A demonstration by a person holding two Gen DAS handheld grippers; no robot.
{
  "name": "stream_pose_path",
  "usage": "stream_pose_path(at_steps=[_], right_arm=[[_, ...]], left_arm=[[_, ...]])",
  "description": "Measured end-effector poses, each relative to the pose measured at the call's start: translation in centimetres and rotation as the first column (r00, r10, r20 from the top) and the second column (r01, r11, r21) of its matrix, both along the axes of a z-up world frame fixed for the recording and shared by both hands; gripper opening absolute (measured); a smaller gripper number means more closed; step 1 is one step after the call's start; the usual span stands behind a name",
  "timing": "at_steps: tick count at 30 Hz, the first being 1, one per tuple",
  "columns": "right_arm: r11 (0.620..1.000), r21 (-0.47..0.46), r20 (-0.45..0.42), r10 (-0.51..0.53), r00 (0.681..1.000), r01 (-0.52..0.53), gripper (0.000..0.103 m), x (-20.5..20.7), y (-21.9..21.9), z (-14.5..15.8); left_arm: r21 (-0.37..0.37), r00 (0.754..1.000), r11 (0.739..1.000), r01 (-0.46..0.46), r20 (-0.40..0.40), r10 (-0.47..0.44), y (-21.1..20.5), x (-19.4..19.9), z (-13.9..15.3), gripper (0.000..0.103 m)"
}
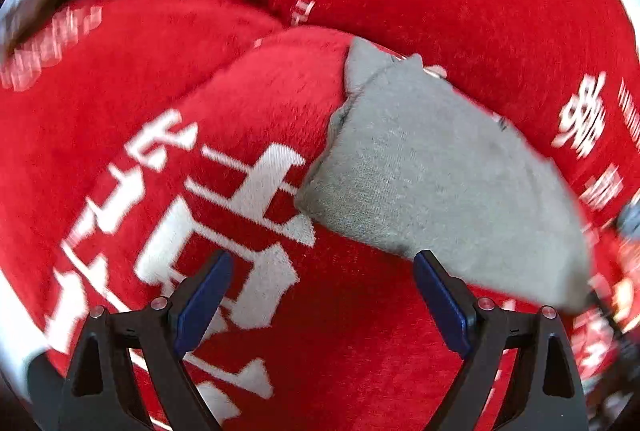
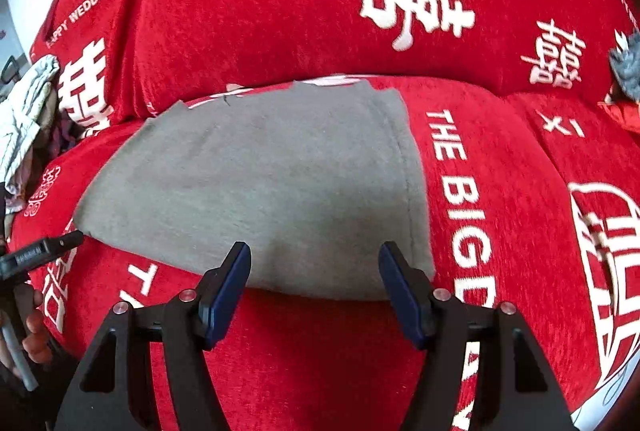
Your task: Fold small clothes
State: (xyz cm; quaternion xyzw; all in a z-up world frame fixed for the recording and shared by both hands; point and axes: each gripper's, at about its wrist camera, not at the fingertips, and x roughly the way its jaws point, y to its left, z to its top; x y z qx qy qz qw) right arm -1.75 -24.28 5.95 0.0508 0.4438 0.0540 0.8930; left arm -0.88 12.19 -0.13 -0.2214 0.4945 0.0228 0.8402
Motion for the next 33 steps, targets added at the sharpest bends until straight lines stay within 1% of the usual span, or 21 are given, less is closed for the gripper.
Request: stream_pose_path(at_steps=[2,4,8,9,10,11,12,13,14,15,17,18,19,21,23,24,26,29,32,33], right_arm=[[1.000,0.002,-0.007,0.009,1.000,-0.009,0.070,0.2,0.6,-0.1],[1.000,0.004,-0.013,0.023,1.000,-0.023,0.070,0.5,1.4,-0.3],[0.999,0.006,-0.024,0.048,0.999,-0.048,0.070,0.8,2.5,-0.7],[0.999,0.003,-0.029,0.053,0.998,-0.053,0.070,0.9,2.8,-0.8],[0.998,0.001,-0.034,0.056,0.998,-0.056,0.070,1.0,2.9,-0.9],[0.998,0.001,-0.037,0.057,0.998,-0.057,0.070,1.1,3.0,-1.0],[0.998,0.002,-0.041,0.056,0.998,-0.056,0.070,1.3,3.0,-1.0],[0.998,0.003,-0.044,0.057,0.997,-0.057,0.070,1.5,3.0,-1.0],[0.998,0.002,-0.047,0.057,0.997,-0.057,0.070,1.7,3.1,-1.0],[0.998,-0.001,-0.049,0.058,0.997,-0.058,0.070,2.0,3.2,-0.9],[0.998,-0.012,-0.053,0.066,0.996,-0.067,0.070,2.8,3.7,-0.6],[0.997,-0.024,-0.053,0.075,0.996,-0.076,0.070,3.4,4.1,-0.2],[0.996,-0.031,-0.056,0.079,0.995,-0.081,0.070,3.9,4.6,0.1],[0.994,-0.030,-0.058,0.104,0.993,-0.106,0.070,5.5,5.9,0.8],[0.989,0.011,-0.073,0.145,0.987,-0.144,0.070,8.0,7.4,1.5],[0.984,0.046,-0.091,0.175,0.980,-0.171,0.071,9.7,8.6,1.8],[0.973,0.093,-0.120,0.220,0.968,-0.209,0.072,12.5,10.5,1.7],[0.958,0.156,-0.192,0.269,0.944,-0.241,0.072,17.3,14.3,0.9],[0.950,0.175,-0.271,0.298,0.915,-0.258,0.072,21.0,18.8,-0.8],[0.949,0.183,-0.310,0.302,0.901,-0.255,0.072,22.4,20.7,-1.7]], left_arm=[[-0.068,1.000,0.998,0.006,0.013,-0.005,0.2,0.2,0.1,0.092],[-0.160,0.999,0.987,0.028,0.025,-0.024,0.1,1.0,-0.1,0.092],[-0.237,0.999,0.971,0.015,0.045,-0.005,0.1,2.9,-0.5,0.092],[-0.270,0.999,0.963,0.010,0.050,0.003,0.2,3.3,-0.5,0.092],[-0.316,0.999,0.949,0.008,0.053,0.009,0.3,3.9,-0.6,0.091],[-0.347,0.998,0.938,0.010,0.056,0.010,0.4,4.1,-0.8,0.072],[-0.376,0.999,0.927,0.018,0.053,0.002,0.4,4.6,-1.0,0.058],[-0.398,0.999,0.917,0.027,0.030,-0.016,0.3,5.2,-1.7,0.041],[-0.402,1.000,0.915,0.022,0.009,-0.020,0.2,5.6,-2.3,0.032],[-0.400,1.000,0.916,0.017,0.017,-0.011,0.3,5.6,-2.5,0.029],[-0.416,1.000,0.910,0.004,0.017,0.004,0.7,5.6,-2.7,0.021],[-0.418,1.000,0.908,-0.003,0.017,0.012,0.8,5.5,-2.7,0.020],[-0.407,1.000,0.913,-0.004,0.021,0.014,0.8,5.5,-2.6,0.020],[-0.335,0.999,0.942,0.004,0.038,0.009,0.3,5.4,-2.0,0.020],[-0.246,0.998,0.969,0.028,0.062,-0.013,-0.5,5.4,-1.1,0.020],[-0.211,0.997,0.977,0.036,0.073,-0.022,-0.9,5.5,-0.7,0.019],[-0.173,0.996,0.984,0.049,0.080,-0.036,-1.2,5.6,-0.5,0.017],[-0.147,0.995,0.987,0.071,0.083,-0.059,-1.2,5.7,-0.6,0.017],[-0.140,0.992,0.986,0.092,0.098,-0.079,-1.1,5.6,-0.7,0.017],[-0.134,0.991,0.986,0.099,0.105,-0.085,-1.1,5.6,-0.7,0.017]])
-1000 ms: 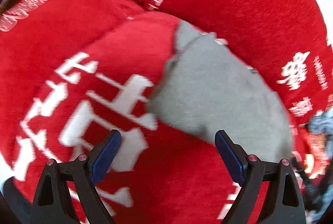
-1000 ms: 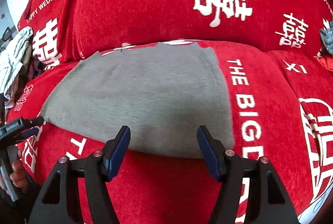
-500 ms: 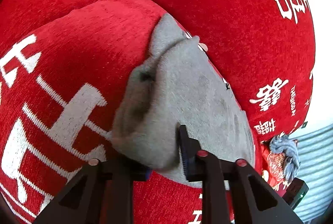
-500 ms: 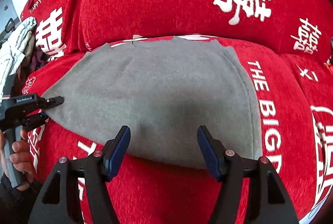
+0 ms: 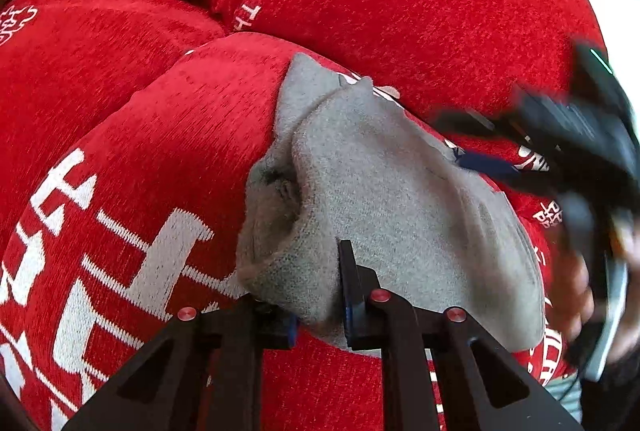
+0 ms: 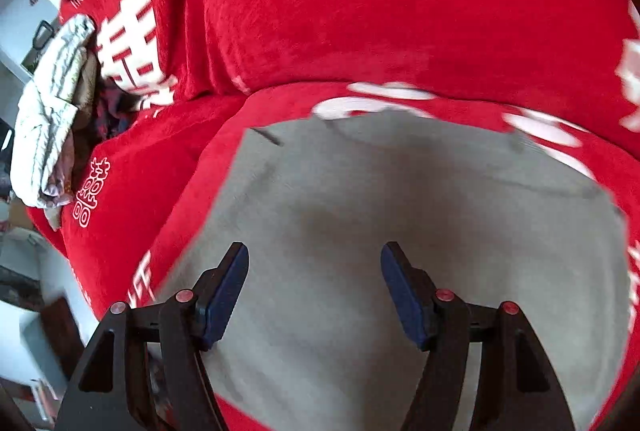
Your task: Fold small clothes
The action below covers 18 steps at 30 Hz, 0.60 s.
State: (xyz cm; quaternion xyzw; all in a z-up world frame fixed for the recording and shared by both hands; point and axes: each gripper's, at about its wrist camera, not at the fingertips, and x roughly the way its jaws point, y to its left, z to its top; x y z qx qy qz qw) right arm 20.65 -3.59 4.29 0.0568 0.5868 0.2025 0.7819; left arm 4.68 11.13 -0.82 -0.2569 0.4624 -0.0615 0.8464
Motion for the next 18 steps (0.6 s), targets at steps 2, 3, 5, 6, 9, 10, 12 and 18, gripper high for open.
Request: stream_pose_path(at_steps=[2,3,5,6,9,10,12,18], right_arm=[[1.000,-0.014,-0.045,0.002,0.999,-0.002,0.072,1.5,2.9,-1.3],[0.999,-0.034,-0.058,0.008,0.998,-0.010,0.072,2.3,4.7,-2.0],[0.997,-0.068,-0.072,0.024,0.997,-0.029,0.072,3.3,7.1,-2.9],[0.995,-0.093,-0.082,0.030,0.996,-0.038,0.072,3.7,8.2,-3.4],[0.982,-0.187,-0.092,0.003,0.996,-0.020,0.083,4.7,10.6,-4.8],[0.980,-0.197,-0.092,0.002,0.996,-0.020,0.086,4.8,11.3,-5.0],[0.969,-0.246,-0.091,0.019,0.996,-0.041,0.089,4.8,12.3,-5.3],[0.890,-0.445,-0.053,0.090,0.995,-0.104,0.067,3.9,14.7,-6.0]], left_arm=[[0.012,1.000,1.000,0.005,0.012,-0.006,0.0,-0.3,0.0,0.017],[0.019,1.000,1.000,0.008,0.020,-0.008,0.0,-0.4,0.0,0.017],[0.025,0.999,1.000,0.010,0.033,-0.011,-0.2,-0.5,-0.1,0.017],[0.023,0.999,1.000,0.011,0.038,-0.012,-0.1,-0.5,-0.1,0.017],[0.014,0.999,1.000,0.016,0.051,-0.017,0.1,-0.8,-0.4,0.017],[0.007,0.998,1.000,0.017,0.052,-0.017,0.2,-0.8,-0.5,0.017],[-0.025,0.999,1.000,0.011,0.044,-0.010,0.6,-0.8,-0.8,0.017],[-0.032,1.000,0.999,0.011,0.026,-0.010,0.9,-0.6,-0.6,0.017]])
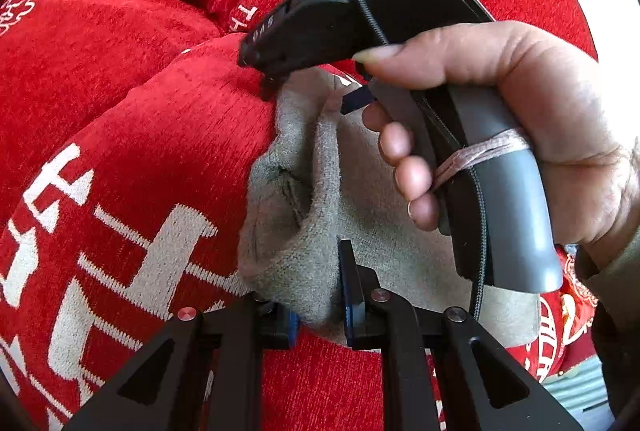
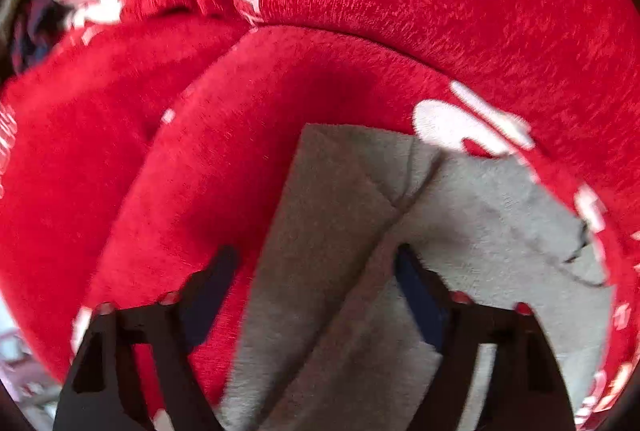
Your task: Fold small clothes
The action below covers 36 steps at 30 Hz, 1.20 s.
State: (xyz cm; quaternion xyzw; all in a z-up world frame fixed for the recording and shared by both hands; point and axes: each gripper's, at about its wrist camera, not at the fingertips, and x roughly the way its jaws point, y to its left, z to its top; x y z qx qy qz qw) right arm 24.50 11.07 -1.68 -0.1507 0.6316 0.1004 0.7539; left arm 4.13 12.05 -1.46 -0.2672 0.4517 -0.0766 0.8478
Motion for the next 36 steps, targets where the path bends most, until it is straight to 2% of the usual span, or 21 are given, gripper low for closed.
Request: stream_pose_path(at_steps=[1,3,6,13,21,36], right_arm=[[1.000,-0.009,0.006,-0.002,1.000,0.002,0.061,-0.1,-0.1,0.1],[1.000,-0.016,0.013,-0.015,1.000,0.015,0.031,0.0,-1.1,0.6],[0.998,0.056,0.006,-0.015,1.000,0.015,0.024,0.1,-2.7,1.4],[0.982,0.189,0.035,-0.022,0.999,0.015,0.023,-0.3,-5.1,3.9],[0.932,0.358,0.023,-0.069,0.997,0.056,0.022,-0.7,-9.4,7.0],[0.891,0.450,0.030,-0.088,0.996,0.065,0.022,-0.7,-11.9,10.2]], left_arm=[[0.007,1.000,1.000,0.001,0.001,-0.001,0.0,0.0,0.1,0.017],[0.018,1.000,1.000,0.001,-0.001,-0.001,0.0,-0.1,0.3,0.017],[0.038,1.000,0.999,0.002,0.002,-0.002,-0.5,-0.3,0.8,0.016],[0.103,1.000,0.995,0.003,0.005,-0.003,-1.1,-0.8,1.8,0.016],[0.182,1.000,0.983,0.009,0.025,-0.013,-2.4,-1.3,3.9,0.015],[0.298,0.998,0.954,0.031,0.049,-0.048,-4.9,-1.6,7.5,0.015]])
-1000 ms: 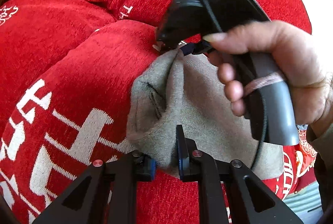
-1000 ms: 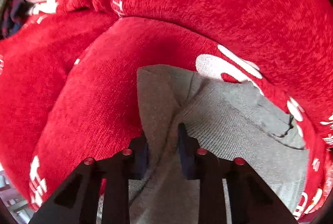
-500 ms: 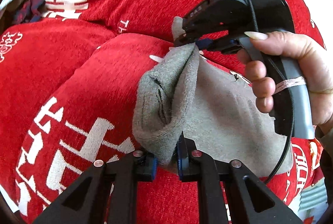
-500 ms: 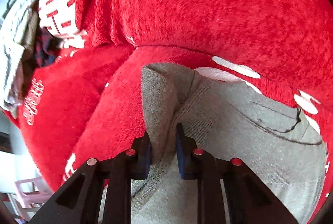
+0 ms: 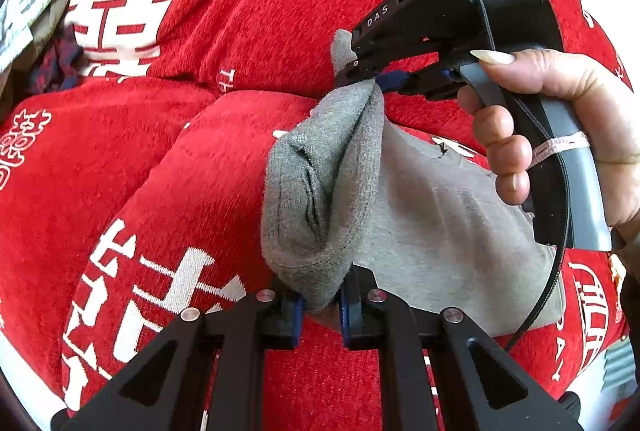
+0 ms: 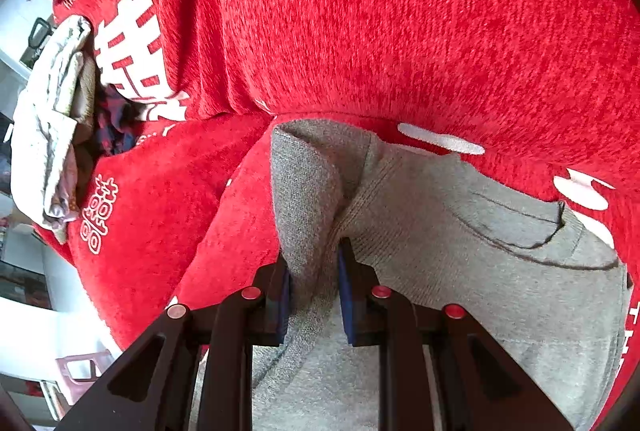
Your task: Fold small clothes
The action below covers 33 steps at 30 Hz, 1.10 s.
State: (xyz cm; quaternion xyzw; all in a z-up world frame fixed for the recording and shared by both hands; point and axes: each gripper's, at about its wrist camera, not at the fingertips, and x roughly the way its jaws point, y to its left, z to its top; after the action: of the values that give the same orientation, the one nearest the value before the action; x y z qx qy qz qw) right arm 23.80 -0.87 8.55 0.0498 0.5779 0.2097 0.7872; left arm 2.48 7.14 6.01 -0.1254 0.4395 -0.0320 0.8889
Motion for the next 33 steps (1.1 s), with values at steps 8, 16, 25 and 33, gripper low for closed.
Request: stream_pose_path(at_steps=[8,16,25,33], right_arm=[[0.998,0.055,-0.016,-0.007,1.000,0.007,0.022,0.2,-2.2,1.3],[0.991,0.132,-0.039,0.015,0.999,-0.010,0.022,0.5,-4.7,2.6],[0.984,0.178,-0.036,0.014,0.999,-0.007,0.022,0.3,-8.1,3.1],[0.976,0.216,-0.017,-0.005,1.000,0.008,0.022,0.1,-11.4,3.4]], left_arm=[[0.054,1.000,0.998,0.020,0.007,-0.020,-1.6,-0.2,1.4,0.014],[0.130,0.998,0.990,0.054,0.025,-0.057,-3.7,-0.1,3.2,0.014],[0.193,0.993,0.976,0.102,0.038,-0.111,-7.3,-0.1,4.5,0.014],[0.226,0.985,0.962,0.155,0.038,-0.167,-10.6,0.1,5.5,0.014]])
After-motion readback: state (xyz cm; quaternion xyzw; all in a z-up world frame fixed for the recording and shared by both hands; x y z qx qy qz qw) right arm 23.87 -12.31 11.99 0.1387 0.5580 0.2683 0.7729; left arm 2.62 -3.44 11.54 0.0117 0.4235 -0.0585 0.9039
